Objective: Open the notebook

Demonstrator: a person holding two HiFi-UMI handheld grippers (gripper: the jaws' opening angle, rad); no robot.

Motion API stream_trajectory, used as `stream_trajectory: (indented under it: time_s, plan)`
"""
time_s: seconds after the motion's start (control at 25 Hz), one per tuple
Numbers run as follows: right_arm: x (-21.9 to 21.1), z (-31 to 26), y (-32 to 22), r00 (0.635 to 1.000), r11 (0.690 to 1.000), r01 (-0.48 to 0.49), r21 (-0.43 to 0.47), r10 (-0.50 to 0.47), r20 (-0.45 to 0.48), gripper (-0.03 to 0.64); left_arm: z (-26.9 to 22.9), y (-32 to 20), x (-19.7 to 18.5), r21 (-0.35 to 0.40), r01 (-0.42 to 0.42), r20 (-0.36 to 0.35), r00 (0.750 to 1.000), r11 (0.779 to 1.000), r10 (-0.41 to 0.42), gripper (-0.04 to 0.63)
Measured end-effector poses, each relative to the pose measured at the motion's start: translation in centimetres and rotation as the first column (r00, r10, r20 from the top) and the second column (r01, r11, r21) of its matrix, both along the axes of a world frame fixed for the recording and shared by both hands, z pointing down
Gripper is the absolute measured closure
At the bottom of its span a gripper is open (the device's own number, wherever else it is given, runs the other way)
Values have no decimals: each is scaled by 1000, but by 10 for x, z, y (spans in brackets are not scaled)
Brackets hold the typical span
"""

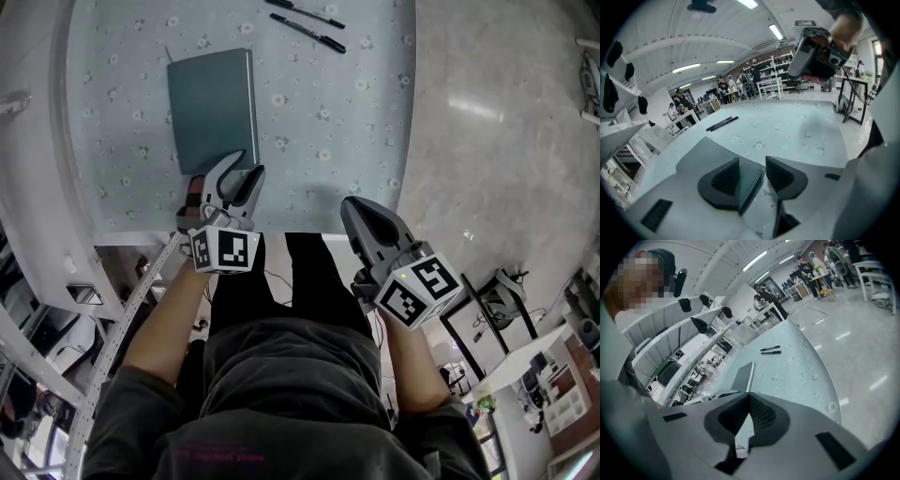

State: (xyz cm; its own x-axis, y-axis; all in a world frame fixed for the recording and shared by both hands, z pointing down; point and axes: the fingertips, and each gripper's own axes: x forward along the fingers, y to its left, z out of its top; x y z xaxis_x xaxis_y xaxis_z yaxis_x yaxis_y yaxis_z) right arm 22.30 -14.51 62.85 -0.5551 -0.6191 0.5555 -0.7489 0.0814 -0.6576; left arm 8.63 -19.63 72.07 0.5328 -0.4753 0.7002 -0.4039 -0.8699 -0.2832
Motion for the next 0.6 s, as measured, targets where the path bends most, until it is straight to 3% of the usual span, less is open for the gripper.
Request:
stream_trajectory:
  time_s: [0.2,0.6]
  plan:
    - [-1,5,4,1000,1000,0,-12,0,4,617,3,0,-1,57,-32,53,998,998,29,439]
    - [-4,5,4,1000,1000,8,-11,-7,10,617,3,2,-1,49,-29,49,998,998,27,466]
